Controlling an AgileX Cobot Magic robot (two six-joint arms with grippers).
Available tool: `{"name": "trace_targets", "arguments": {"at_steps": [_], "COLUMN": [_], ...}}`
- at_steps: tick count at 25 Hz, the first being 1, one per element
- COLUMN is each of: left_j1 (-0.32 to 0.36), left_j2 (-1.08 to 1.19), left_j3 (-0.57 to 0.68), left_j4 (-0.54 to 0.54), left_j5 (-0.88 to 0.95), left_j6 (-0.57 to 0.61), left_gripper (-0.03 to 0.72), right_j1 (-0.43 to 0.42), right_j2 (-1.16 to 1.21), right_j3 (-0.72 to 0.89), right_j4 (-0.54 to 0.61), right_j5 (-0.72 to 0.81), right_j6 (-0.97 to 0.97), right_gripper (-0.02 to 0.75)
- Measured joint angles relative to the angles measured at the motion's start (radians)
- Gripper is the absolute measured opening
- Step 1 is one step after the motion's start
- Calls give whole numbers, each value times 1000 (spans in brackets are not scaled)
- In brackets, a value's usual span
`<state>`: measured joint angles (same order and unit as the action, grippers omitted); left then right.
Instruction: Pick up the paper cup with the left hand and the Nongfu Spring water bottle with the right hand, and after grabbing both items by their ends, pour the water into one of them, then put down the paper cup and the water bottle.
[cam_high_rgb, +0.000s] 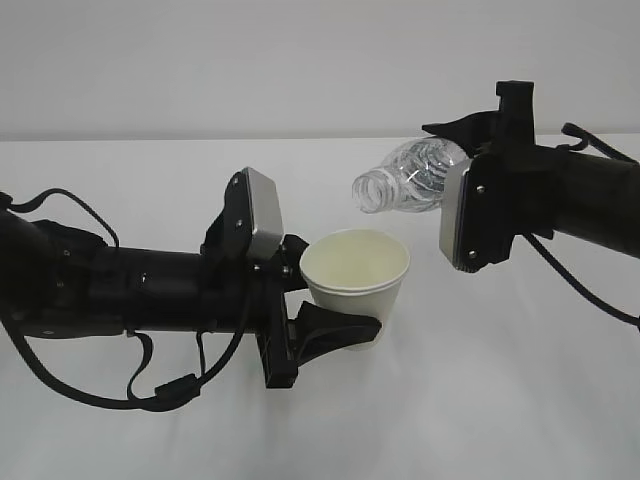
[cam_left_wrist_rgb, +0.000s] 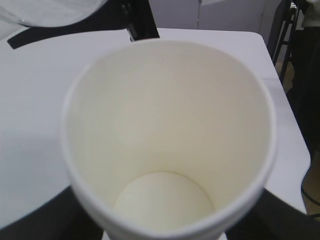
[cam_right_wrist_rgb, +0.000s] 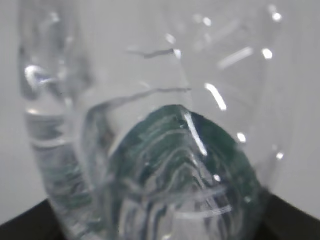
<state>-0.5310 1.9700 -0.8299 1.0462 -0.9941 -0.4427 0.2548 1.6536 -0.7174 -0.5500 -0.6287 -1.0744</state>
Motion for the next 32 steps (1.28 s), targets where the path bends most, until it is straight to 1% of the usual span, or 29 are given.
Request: {"name": "trace_targets", "arguments": {"at_steps": [32], "left_j1": [0], "left_j2": [0], "left_j3": [0], "left_j4": [-2], "left_j5": [13], "left_j6": [-22], "left_gripper": [452], "right_j1": [0], "right_j2": [0], "right_j3": [0], "right_j4": [2], "right_j5": [-60], "right_j6": [-144], "right_gripper": [461]}}
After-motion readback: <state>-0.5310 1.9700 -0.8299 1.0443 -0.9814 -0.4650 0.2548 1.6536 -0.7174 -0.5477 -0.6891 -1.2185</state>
